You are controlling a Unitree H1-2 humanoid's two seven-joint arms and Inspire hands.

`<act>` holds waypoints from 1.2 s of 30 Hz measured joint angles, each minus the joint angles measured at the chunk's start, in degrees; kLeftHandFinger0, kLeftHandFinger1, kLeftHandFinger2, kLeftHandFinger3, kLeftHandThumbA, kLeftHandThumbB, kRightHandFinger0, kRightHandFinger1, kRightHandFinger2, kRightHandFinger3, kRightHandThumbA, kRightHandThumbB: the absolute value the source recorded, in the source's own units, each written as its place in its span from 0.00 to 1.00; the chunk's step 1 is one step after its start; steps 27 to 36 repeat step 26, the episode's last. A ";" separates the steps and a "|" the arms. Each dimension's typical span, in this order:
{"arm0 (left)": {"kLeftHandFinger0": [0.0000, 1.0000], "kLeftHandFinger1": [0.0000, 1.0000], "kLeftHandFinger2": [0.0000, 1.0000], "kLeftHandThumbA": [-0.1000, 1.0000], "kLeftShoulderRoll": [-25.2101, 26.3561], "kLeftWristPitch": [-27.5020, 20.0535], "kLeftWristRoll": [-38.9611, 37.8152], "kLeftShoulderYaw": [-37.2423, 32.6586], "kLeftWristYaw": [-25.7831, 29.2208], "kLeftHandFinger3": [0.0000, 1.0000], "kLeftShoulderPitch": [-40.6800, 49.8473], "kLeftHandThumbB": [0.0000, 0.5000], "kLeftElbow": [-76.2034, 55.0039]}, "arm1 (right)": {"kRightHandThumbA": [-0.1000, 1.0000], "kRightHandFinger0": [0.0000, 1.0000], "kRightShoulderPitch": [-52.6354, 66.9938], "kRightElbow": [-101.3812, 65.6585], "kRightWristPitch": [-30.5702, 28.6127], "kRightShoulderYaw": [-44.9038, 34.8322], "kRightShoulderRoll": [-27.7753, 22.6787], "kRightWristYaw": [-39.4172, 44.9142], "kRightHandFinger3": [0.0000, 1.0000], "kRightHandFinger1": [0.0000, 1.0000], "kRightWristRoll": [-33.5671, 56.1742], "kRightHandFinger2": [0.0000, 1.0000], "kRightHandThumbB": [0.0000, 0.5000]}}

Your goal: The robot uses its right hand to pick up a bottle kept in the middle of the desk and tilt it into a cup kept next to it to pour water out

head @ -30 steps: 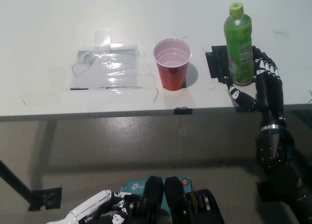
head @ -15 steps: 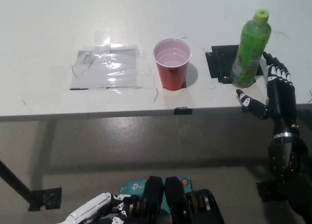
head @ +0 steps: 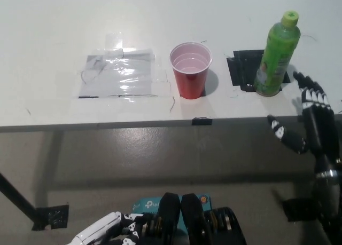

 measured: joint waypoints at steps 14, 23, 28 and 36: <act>0.90 0.96 0.92 1.00 0.00 -0.02 -0.02 0.35 0.00 0.94 0.06 1.00 0.01 | 0.71 1.00 20.09 -30.77 4.02 -0.02 -0.66 13.60 1.00 1.00 7.97 1.00 0.62; 0.91 0.96 0.92 1.00 0.00 0.02 -0.03 0.41 0.00 0.93 0.09 1.00 -0.01 | 0.67 1.00 22.25 -31.53 5.68 -0.16 -0.45 22.06 1.00 1.00 17.89 1.00 0.61; 0.90 0.95 0.91 1.00 0.01 0.02 -0.02 0.41 -0.01 0.94 0.08 1.00 -0.02 | 0.62 1.00 22.24 -30.70 6.07 -0.66 -0.42 24.78 1.00 1.00 20.84 1.00 0.58; 0.90 0.95 0.91 1.00 0.01 0.02 -0.02 0.41 -0.01 0.94 0.08 1.00 -0.02 | 0.62 1.00 22.24 -30.70 6.07 -0.66 -0.42 24.78 1.00 1.00 20.84 1.00 0.58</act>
